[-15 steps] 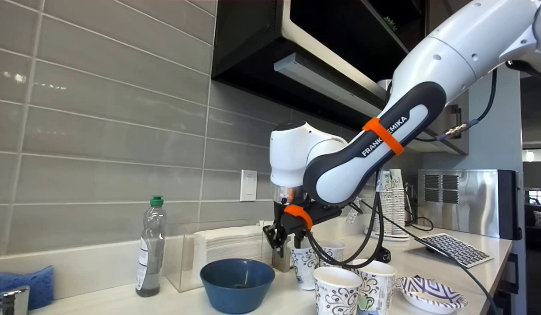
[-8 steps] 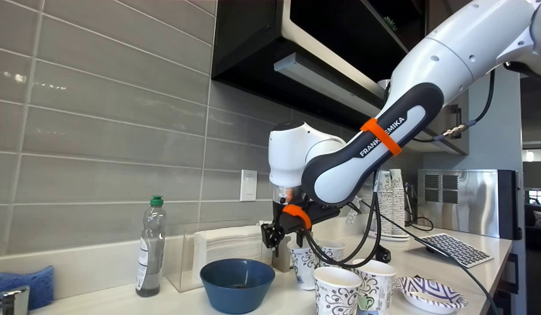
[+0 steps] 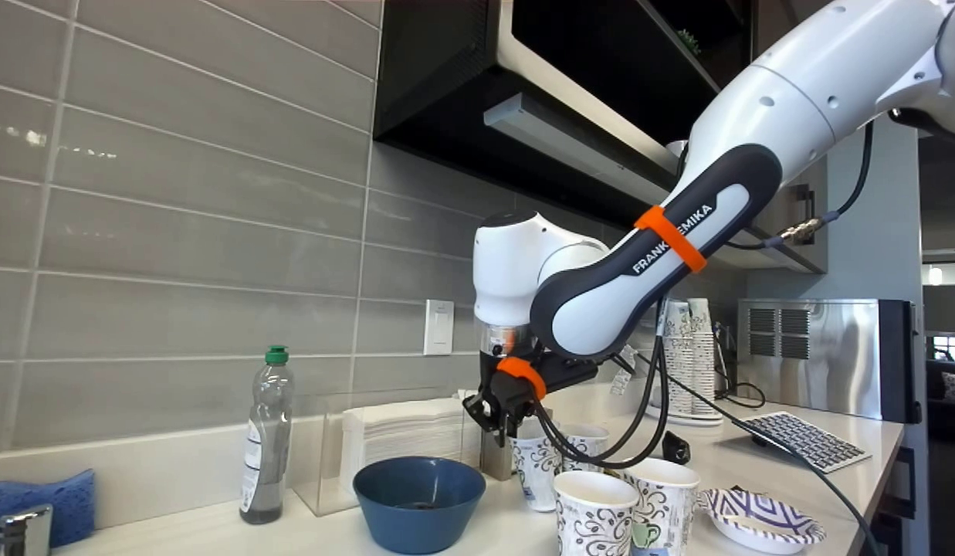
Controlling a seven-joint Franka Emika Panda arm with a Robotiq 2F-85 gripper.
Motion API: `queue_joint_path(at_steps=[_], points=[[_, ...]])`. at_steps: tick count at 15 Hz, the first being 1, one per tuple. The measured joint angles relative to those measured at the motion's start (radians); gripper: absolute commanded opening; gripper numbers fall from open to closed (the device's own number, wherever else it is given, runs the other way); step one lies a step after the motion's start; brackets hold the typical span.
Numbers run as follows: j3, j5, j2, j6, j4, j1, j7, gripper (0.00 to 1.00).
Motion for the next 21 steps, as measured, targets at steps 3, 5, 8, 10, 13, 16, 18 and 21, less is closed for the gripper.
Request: queue_joint_path(at_steps=[3,5,8,10,13,16,18,21], points=[[0.0,0.001,0.0,0.0,0.007,0.0,0.0,0.01],[0.0,0.002,0.0,0.0,0.012,0.0,0.0,0.0],[0.0,0.009,0.0,0.0,0.013,0.0,0.001,0.01],[0.0,0.012,0.0,0.0,0.013,-0.001,0.001,0.01],[0.0,0.028,0.0,0.0,0.014,-0.001,0.001,0.01],[-0.001,0.052,0.0,0.0,0.015,-0.003,0.004,0.01],[-0.005,0.063,-0.001,0.0,0.016,-0.004,0.011,0.01],[-0.011,0.08,-0.003,0.001,0.016,-0.005,0.026,0.01]])
